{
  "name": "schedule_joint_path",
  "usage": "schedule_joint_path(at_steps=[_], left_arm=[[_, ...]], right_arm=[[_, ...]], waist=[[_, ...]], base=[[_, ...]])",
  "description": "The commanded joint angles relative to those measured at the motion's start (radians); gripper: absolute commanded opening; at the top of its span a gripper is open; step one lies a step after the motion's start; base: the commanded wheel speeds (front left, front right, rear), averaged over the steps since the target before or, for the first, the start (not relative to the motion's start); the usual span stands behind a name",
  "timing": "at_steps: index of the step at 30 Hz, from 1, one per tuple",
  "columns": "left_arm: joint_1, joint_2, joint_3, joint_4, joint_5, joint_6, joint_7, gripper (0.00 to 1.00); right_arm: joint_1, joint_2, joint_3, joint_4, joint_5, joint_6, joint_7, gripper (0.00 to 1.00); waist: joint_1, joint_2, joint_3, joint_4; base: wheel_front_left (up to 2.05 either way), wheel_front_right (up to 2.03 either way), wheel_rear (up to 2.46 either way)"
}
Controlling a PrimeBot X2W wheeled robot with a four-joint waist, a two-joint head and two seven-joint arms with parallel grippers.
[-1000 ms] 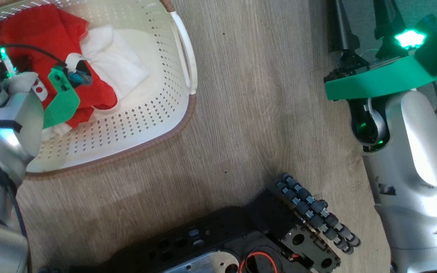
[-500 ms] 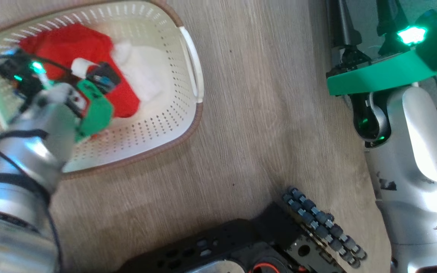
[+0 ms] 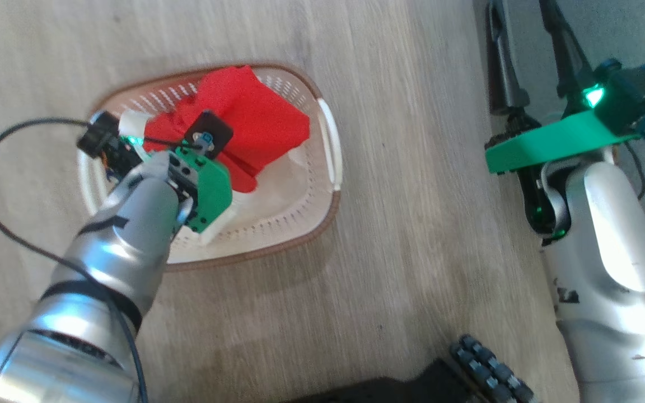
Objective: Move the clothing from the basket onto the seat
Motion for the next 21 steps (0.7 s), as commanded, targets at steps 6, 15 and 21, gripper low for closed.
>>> schedule_joint_path(at_steps=[6,15,21], left_arm=[[0.074,0.003,0.052,-0.114,-0.101,-0.006,-0.019,0.00],[0.200,0.002,-0.002,-0.362,-0.342,0.034,-0.019,0.00],[0.249,0.002,-0.030,-0.493,-0.444,0.087,-0.020,0.00]], right_arm=[[0.060,-0.009,0.005,0.001,-0.008,0.000,-0.006,1.00],[0.139,-0.022,0.007,0.049,-0.011,0.000,-0.006,1.00],[0.189,-0.017,0.000,0.078,-0.011,0.000,-0.006,1.00]], waist=[[0.0001,-0.0001,-0.168,0.091],[0.0001,-0.0001,-0.313,0.138],[0.0001,-0.0001,-0.399,0.153]], base=[[0.00,0.00,0.00],[0.00,0.00,0.00],[0.00,0.00,0.00]])
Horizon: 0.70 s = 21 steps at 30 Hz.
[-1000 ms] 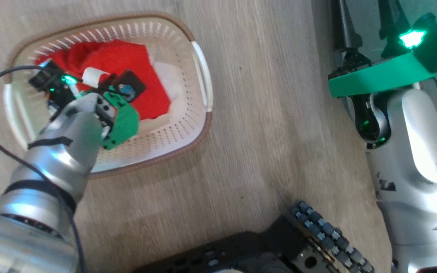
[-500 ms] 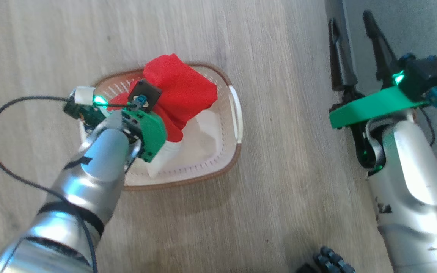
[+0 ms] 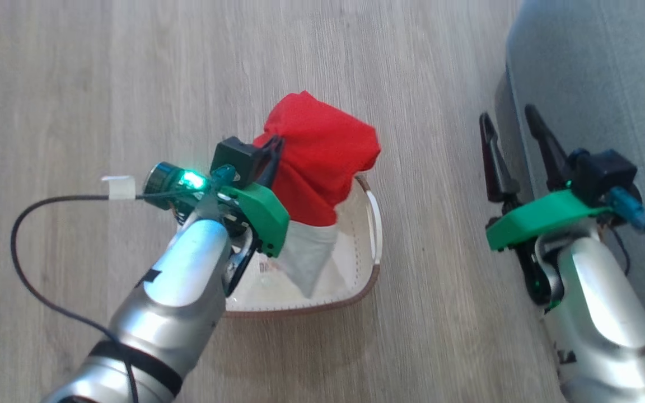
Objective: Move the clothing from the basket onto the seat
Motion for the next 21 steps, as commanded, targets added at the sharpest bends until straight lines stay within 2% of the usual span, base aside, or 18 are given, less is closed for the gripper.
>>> schedule_joint_path(at_steps=[1,7,21], left_arm=[[-0.009,0.015,0.021,-0.047,-0.014,0.010,-0.013,0.00],[0.022,0.015,0.008,-0.160,-0.053,0.036,-0.013,0.00],[0.003,0.015,-0.022,-0.409,-0.091,0.042,-0.013,0.00]], right_arm=[[0.016,0.006,0.014,-0.023,-0.005,0.000,-0.006,1.00],[0.073,0.008,0.012,0.000,-0.001,0.000,-0.006,1.00],[0.170,0.007,0.001,0.029,0.005,0.000,-0.006,1.00]], waist=[[0.0001,-0.0001,-0.048,0.016],[0.0001,-0.0001,-0.124,0.026],[0.0001,-0.0001,-0.235,0.036]], base=[[0.00,0.00,0.00],[0.00,0.00,0.00],[0.00,0.00,0.00]])
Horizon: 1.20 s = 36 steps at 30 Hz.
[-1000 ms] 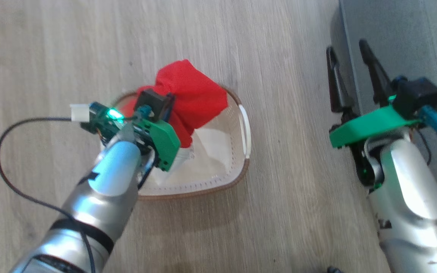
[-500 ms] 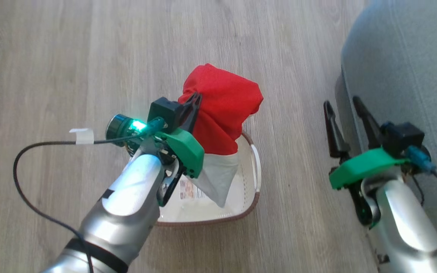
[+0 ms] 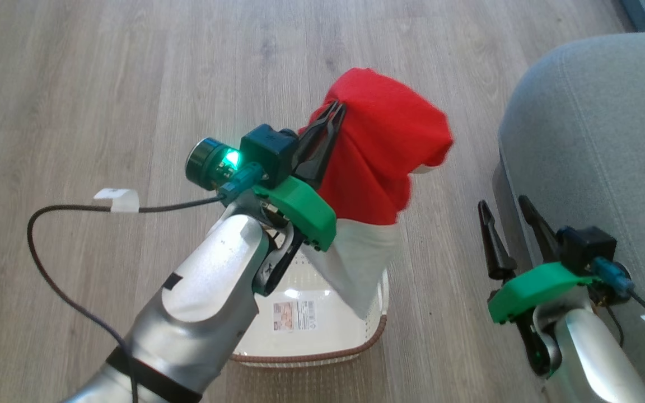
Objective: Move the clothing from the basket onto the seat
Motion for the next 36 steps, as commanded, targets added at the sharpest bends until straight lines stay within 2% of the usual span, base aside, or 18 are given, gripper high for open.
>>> schedule_joint_path(at_steps=[1,11,18,22,29,36], left_arm=[[-0.055,0.014,0.027,-0.060,-0.005,0.007,-0.013,0.00],[-0.050,0.014,0.010,-0.089,-0.026,0.011,-0.013,0.00],[-0.057,0.014,0.004,-0.064,-0.033,0.005,-0.013,0.00],[-0.063,0.014,0.000,-0.052,-0.041,0.001,-0.013,0.00],[-0.076,0.014,-0.024,-0.060,-0.063,0.000,-0.013,0.00],[-0.080,0.014,-0.076,-0.077,-0.085,0.004,-0.013,0.00]], right_arm=[[-0.003,0.006,0.017,-0.025,0.002,0.000,-0.007,1.00],[0.024,0.011,0.045,-0.046,0.011,0.000,-0.007,1.00],[-0.023,0.006,0.252,-0.212,0.064,0.000,-0.007,1.00],[-0.070,-0.002,0.345,-0.243,0.061,0.000,-0.007,1.00],[-0.165,0.001,0.436,-0.133,0.036,0.000,-0.007,1.00],[-0.236,0.020,0.463,0.021,0.018,0.000,-0.007,1.00]], waist=[[0.0001,-0.0001,-0.014,0.002],[0.0001,-0.0001,-0.038,0.003],[0.0001,-0.0001,-0.027,0.002],[0.0001,-0.0001,-0.022,0.000],[0.0001,-0.0001,-0.027,0.010],[0.0001,-0.0001,-0.031,0.039]], base=[[0.00,0.00,0.00],[0.00,0.00,0.00],[0.00,0.00,0.00],[0.00,0.00,0.00],[0.00,0.00,0.00],[0.00,0.00,0.00]])
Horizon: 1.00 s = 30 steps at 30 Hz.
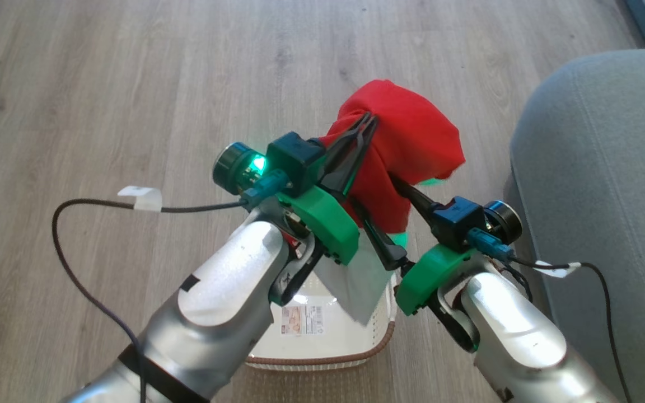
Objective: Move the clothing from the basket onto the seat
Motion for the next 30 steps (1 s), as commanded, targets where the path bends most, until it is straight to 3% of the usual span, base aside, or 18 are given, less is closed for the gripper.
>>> schedule_joint_path(at_steps=[1,11,12,13,14,23,24,25,27,30], left_arm=[[-0.060,0.013,0.023,-0.041,-0.009,0.005,-0.013,0.00],[-0.064,0.013,-0.032,-0.056,-0.036,0.015,-0.013,0.00],[-0.063,0.013,-0.037,-0.057,-0.040,0.016,-0.013,0.00],[-0.062,0.013,-0.042,-0.059,-0.043,0.016,-0.013,0.00],[-0.061,0.013,-0.045,-0.059,-0.046,0.017,-0.013,0.00],[-0.049,0.013,-0.040,-0.029,-0.034,0.032,-0.013,0.00],[-0.047,0.013,-0.036,-0.026,-0.029,0.032,-0.013,0.08],[-0.045,0.013,-0.032,-0.023,-0.024,0.032,-0.013,0.28],[-0.040,0.013,-0.023,-0.013,-0.008,0.034,-0.013,1.00],[-0.034,0.013,-0.012,0.007,0.015,0.037,-0.013,1.00]], right_arm=[[-0.044,0.023,0.017,-0.002,-0.004,0.000,-0.007,1.00],[-0.126,0.033,0.048,0.122,0.020,0.000,-0.007,1.00],[-0.133,0.033,0.052,0.128,0.027,0.000,-0.007,0.82],[-0.139,0.034,0.057,0.133,0.034,0.000,-0.007,0.20],[-0.143,0.034,0.061,0.136,0.046,0.000,-0.007,0.00],[-0.126,0.034,0.027,0.098,0.077,0.000,-0.007,0.00],[-0.120,0.034,0.015,0.088,0.072,0.000,-0.007,0.00],[-0.113,0.034,0.002,0.077,0.068,0.000,-0.007,0.00],[-0.099,0.033,-0.024,0.054,0.060,0.000,-0.007,0.00],[-0.076,0.022,-0.053,0.024,0.046,0.000,-0.007,0.00]], waist=[[0.0000,0.0000,-0.002,0.010],[0.0000,0.0000,-0.003,0.046],[0.0000,0.0000,-0.003,0.050],[0.0000,0.0000,-0.002,0.053],[0.0000,0.0000,-0.001,0.056],[0.0000,0.0000,0.011,0.045],[0.0000,0.0000,0.013,0.040],[0.0000,0.0000,0.014,0.035],[0.0000,0.0000,0.018,0.023],[0.0000,0.0000,0.023,0.004]], base=[[0.00,0.00,0.00],[0.00,0.00,0.00],[0.00,0.00,0.00],[0.00,0.00,0.00],[0.00,0.00,0.00],[0.00,0.00,0.00],[0.00,0.00,0.00],[0.00,0.00,0.00],[0.00,0.00,0.00],[0.00,0.00,0.00]])
